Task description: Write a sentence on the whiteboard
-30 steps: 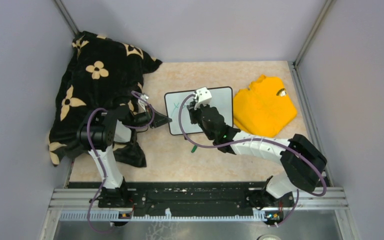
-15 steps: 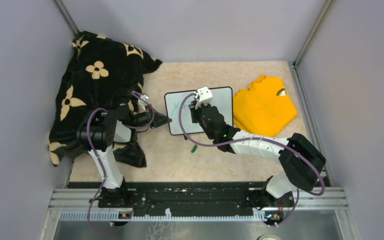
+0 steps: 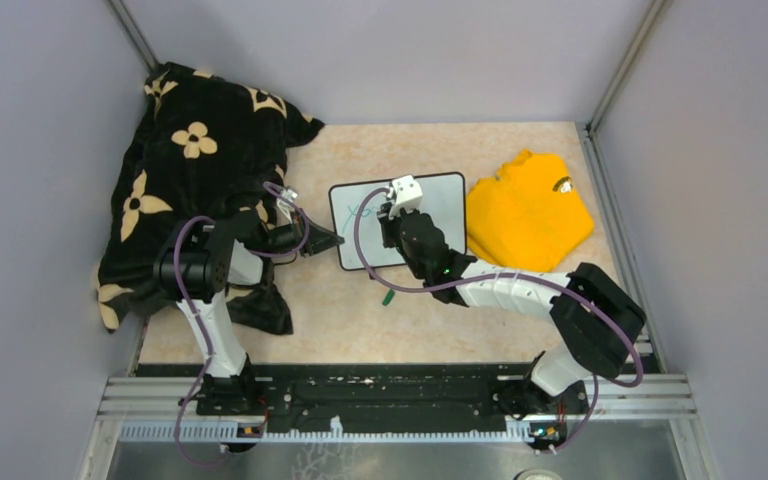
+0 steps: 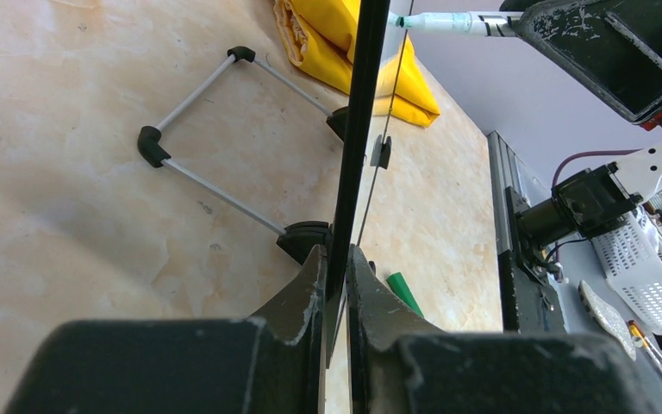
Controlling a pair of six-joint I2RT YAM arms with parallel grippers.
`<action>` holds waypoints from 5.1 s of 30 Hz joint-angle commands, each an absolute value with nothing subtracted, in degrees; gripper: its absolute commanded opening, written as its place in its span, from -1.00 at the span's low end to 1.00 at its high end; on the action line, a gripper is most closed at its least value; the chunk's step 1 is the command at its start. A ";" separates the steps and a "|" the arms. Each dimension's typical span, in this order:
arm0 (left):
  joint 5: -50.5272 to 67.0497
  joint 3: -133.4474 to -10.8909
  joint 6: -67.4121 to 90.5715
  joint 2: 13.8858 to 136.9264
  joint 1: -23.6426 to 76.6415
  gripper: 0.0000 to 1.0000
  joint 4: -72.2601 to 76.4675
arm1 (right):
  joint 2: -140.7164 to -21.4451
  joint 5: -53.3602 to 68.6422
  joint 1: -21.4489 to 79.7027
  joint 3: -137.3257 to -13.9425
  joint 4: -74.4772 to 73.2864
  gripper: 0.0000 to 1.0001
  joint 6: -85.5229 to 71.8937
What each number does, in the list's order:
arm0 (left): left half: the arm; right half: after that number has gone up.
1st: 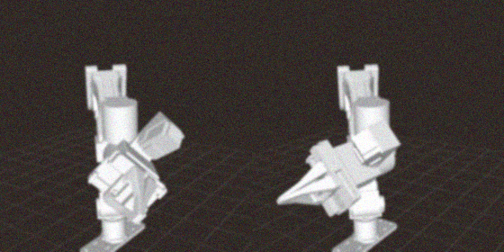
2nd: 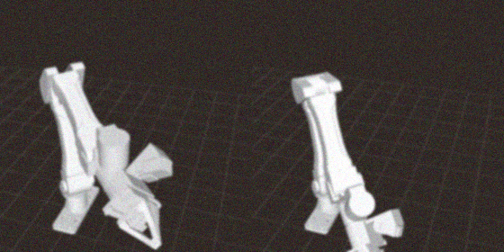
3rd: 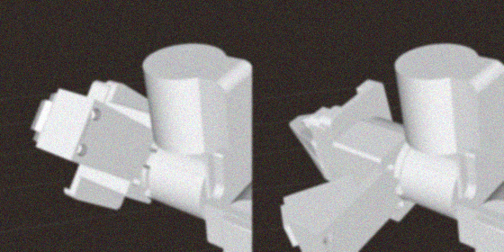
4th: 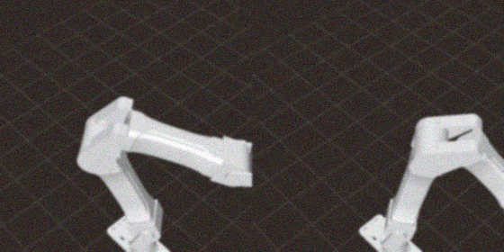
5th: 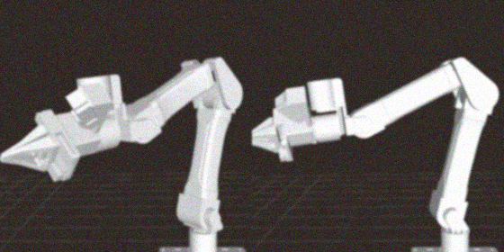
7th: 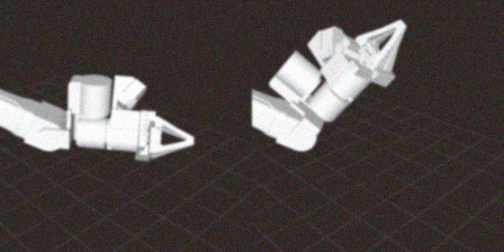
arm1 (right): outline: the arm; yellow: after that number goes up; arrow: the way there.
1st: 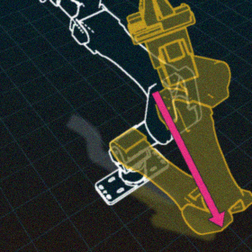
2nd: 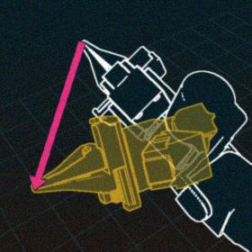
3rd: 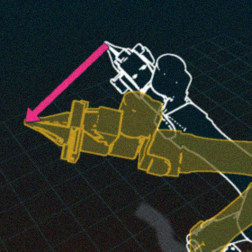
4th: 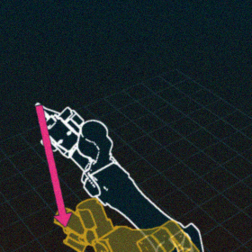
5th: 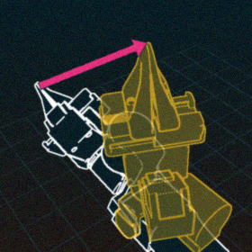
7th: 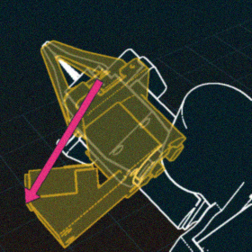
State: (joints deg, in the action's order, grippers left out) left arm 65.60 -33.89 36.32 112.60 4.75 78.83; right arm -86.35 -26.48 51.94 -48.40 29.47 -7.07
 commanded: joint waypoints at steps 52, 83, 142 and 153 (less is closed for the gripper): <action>66.86 -34.27 34.89 112.00 5.10 -1.00 75.87 | -83.74 -29.76 49.36 -49.55 30.40 -1.00 -5.22; 66.81 -34.45 34.71 112.29 5.10 -1.00 75.45 | -75.53 -32.48 46.77 -45.49 28.92 -1.00 -7.40; 66.72 -34.39 34.37 112.16 5.19 -1.00 74.99 | -70.96 -33.54 46.13 -37.96 27.34 -1.00 -10.14; 66.72 -34.40 34.30 112.06 5.27 -1.00 74.97 | -71.30 -32.80 45.31 -40.09 28.97 -1.00 -9.07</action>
